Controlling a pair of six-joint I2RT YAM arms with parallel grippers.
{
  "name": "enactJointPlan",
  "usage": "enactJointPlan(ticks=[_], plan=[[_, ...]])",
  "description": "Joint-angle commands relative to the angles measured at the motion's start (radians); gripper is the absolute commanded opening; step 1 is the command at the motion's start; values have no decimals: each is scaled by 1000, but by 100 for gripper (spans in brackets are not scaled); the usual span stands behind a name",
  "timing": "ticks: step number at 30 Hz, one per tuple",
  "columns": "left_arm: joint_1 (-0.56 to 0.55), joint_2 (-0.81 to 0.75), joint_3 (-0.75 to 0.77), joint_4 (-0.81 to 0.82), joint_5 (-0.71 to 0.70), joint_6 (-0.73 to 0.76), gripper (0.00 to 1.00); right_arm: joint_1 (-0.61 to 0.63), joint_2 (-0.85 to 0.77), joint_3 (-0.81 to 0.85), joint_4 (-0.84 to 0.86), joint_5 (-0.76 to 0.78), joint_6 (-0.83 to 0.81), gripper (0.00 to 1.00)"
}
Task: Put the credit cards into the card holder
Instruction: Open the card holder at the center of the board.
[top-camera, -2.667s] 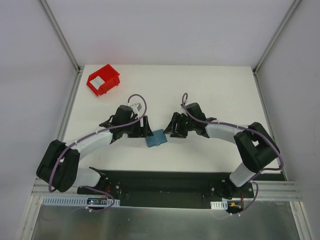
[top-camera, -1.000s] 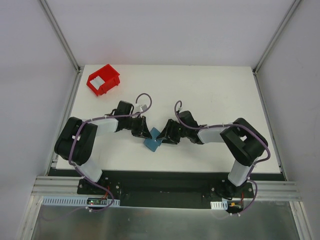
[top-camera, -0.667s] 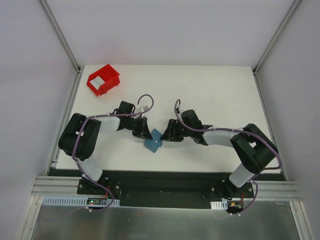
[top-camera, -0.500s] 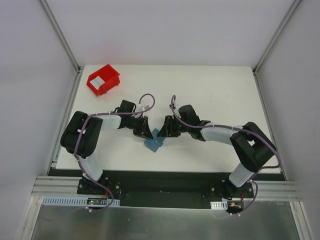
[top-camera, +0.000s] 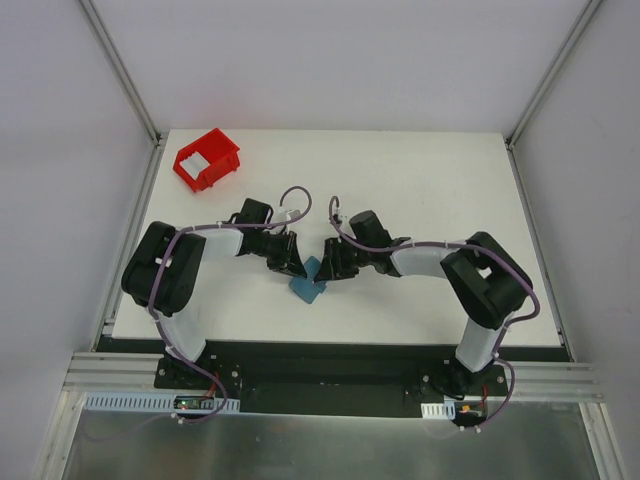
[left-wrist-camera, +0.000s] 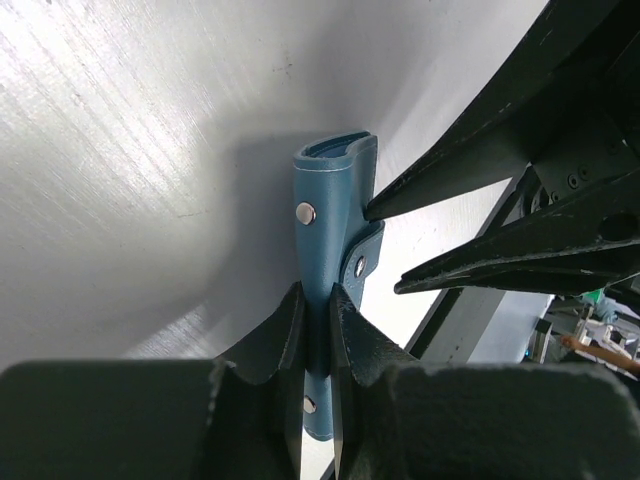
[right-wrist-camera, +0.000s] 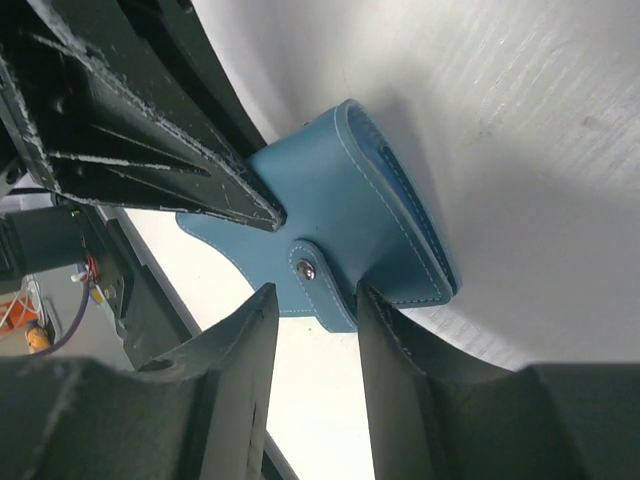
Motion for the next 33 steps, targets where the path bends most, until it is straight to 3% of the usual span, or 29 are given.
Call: enactJointPlan(ticks=[1,17,25,33], plan=[[4,19,31,-22,-7,50,0,-1,36,0,-17,-98,-68,40],[2,36,52,-19,-78,5,0,28,131,103,-11,-273,-77,28],[2,23,28,-4,-206,-77,0,56,131,81,7,-318,-109,1],[4,42,22,-4,-338,-133,0,103,74,-9,70,-442,-162,1]])
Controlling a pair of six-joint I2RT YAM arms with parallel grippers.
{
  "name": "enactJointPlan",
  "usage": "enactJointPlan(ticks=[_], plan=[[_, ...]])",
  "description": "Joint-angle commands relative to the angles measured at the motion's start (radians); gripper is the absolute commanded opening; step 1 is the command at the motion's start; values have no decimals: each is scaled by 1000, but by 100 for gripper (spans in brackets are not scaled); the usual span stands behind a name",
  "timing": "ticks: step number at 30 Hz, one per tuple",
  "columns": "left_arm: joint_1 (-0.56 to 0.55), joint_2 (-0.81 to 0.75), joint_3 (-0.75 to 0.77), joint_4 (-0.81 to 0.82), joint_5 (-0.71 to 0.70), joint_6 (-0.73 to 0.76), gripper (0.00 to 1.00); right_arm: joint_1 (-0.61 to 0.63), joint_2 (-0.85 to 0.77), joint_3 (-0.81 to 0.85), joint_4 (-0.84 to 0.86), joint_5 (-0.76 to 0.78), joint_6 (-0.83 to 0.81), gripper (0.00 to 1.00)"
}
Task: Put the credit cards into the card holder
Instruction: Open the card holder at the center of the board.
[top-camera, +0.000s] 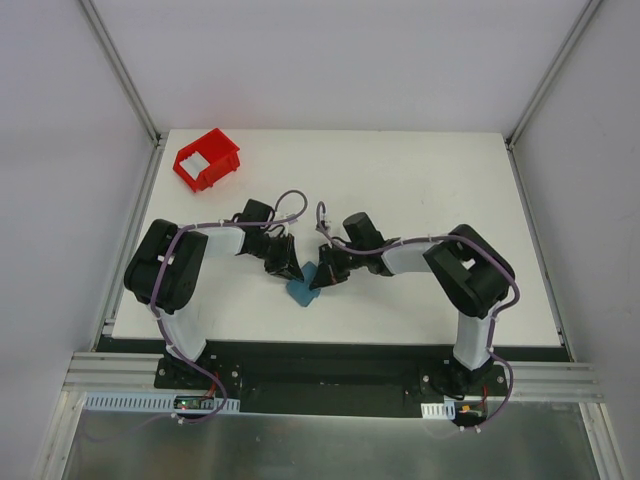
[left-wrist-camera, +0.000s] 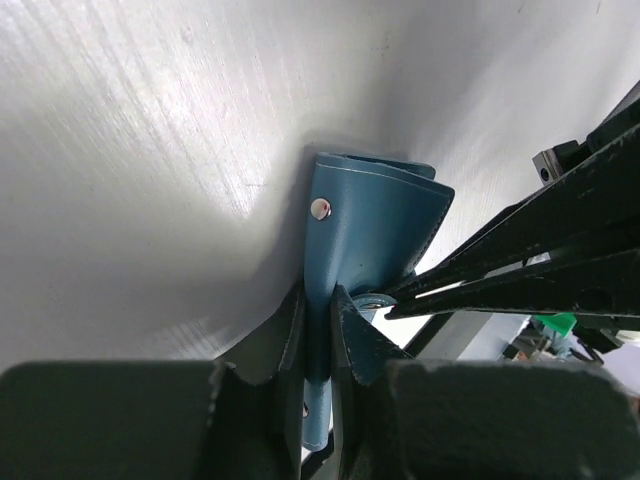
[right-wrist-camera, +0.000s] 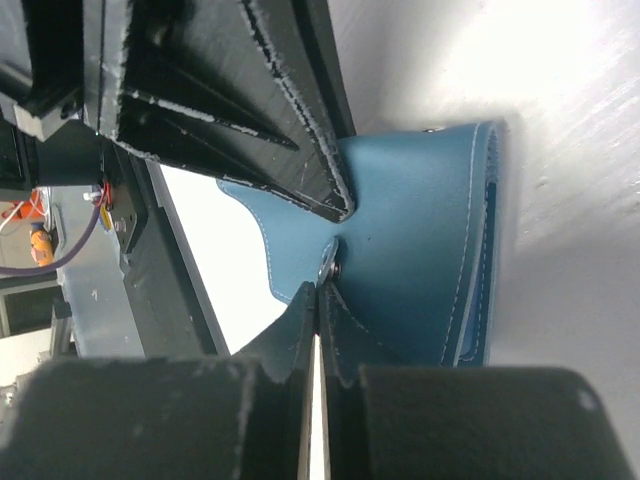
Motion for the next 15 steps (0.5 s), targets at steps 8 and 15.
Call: enactJointPlan(ticks=[8,15], plan=[[6,18,-6,68,-243,-33,0,94,-66,-144,-2,-255,-64,4],[7,12,-12,67,-272,-35,0,103,-88,-167,-2,-300,-81,5]])
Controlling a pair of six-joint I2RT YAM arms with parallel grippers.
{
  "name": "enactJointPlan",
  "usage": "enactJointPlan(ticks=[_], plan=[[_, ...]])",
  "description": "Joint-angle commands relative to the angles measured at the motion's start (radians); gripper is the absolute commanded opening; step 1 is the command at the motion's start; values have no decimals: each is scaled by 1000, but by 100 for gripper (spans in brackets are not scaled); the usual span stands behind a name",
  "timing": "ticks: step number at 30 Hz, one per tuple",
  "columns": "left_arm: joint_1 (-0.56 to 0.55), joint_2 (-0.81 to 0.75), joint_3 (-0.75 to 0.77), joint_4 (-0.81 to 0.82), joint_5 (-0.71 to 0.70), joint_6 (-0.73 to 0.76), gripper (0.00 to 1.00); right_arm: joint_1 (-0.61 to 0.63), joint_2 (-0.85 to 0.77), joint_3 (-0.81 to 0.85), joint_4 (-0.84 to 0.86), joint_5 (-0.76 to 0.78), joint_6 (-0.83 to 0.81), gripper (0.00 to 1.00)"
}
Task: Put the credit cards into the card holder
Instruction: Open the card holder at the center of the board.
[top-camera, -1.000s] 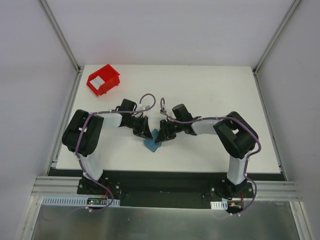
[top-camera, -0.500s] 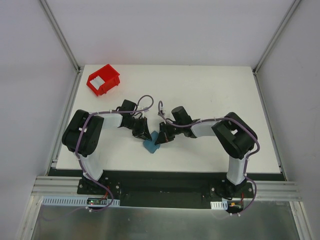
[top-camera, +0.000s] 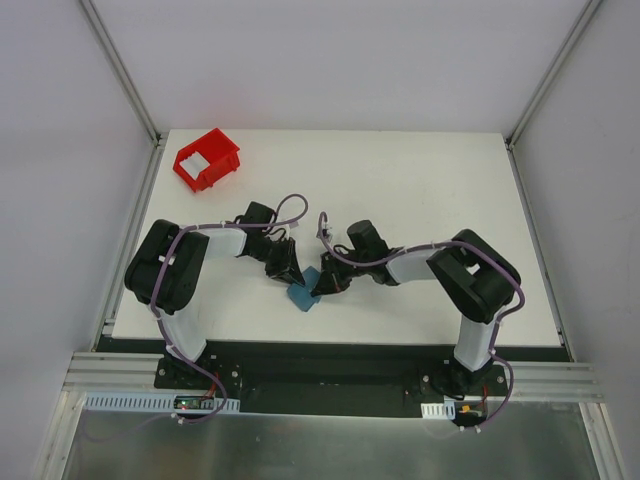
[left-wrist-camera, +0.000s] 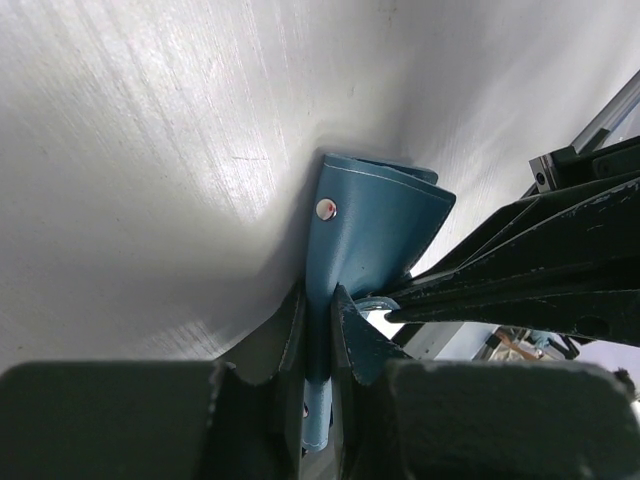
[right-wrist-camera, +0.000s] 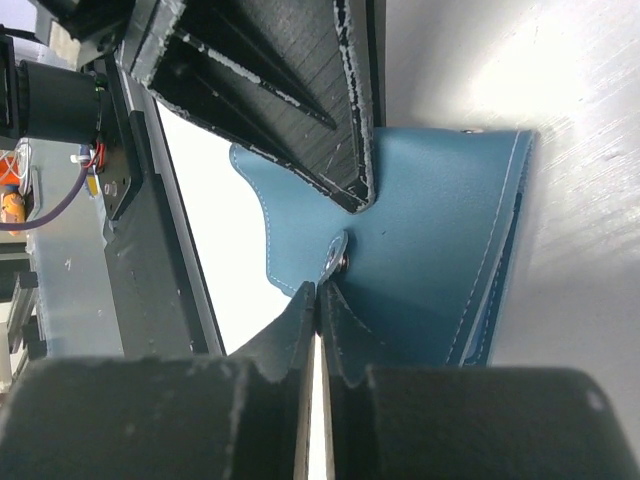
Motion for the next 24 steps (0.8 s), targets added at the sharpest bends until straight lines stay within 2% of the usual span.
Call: enactJointPlan(ticks=[1,10,15,18,24], plan=[[22,12,-6,103,-265,2,0,83,-43,-58,-136,-282,-16,5],[22,-5,-9,103,-256,4,0,109,-32,-33,-150,-251,-36,3],[22,-28,-19,108,-225,10,0,112,-11,31,-239,-86,-25,6],[22,-39,-29,114,-218,7,0,117,6,57,-264,-29,-30,3],[25,-28,-24,114,-265,-15,0,152,-58,45,-248,-223,-91,0]])
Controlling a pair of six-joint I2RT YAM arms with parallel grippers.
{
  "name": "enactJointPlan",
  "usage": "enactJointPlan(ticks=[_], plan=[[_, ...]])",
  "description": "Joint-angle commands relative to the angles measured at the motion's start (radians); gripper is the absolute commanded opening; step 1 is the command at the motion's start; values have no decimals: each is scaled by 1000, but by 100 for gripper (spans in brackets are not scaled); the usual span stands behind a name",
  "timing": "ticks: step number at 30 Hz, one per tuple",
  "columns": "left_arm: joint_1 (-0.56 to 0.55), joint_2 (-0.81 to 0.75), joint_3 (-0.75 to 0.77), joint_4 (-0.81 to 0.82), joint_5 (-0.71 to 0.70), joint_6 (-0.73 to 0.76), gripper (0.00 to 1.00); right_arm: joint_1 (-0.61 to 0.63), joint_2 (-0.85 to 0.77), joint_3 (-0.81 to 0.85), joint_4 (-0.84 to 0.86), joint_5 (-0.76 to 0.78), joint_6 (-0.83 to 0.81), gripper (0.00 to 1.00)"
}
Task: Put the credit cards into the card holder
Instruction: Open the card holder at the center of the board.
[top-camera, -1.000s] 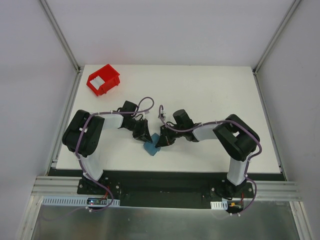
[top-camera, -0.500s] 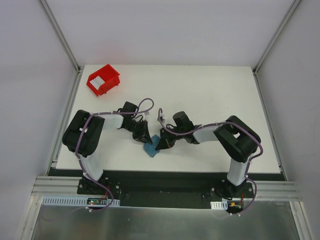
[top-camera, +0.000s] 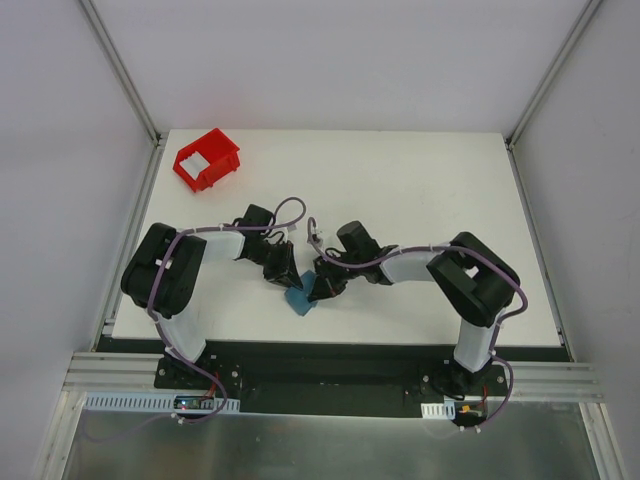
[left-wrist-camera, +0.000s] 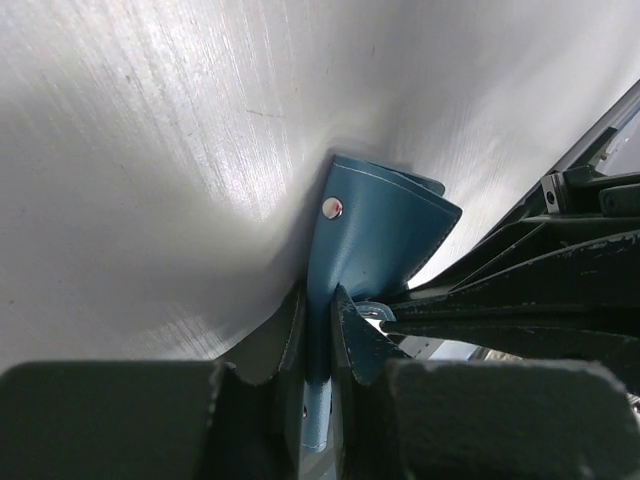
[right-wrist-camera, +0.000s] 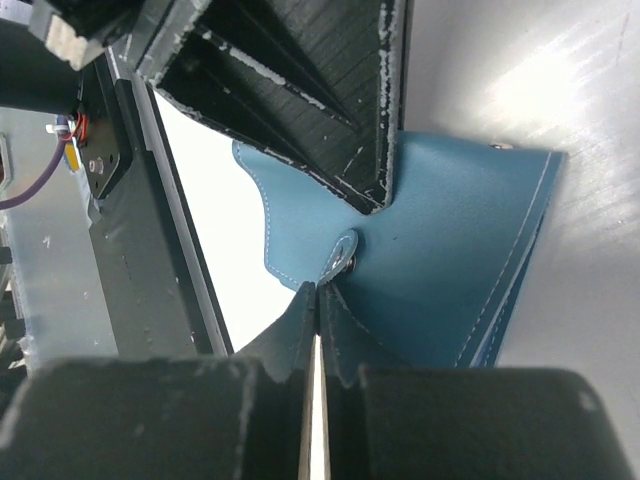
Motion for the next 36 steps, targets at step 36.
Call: enactJointPlan(ticks=[36], plan=[[19,-206,-183,198,-303,-214,0,8,-331,-78,-235,217,141,30]])
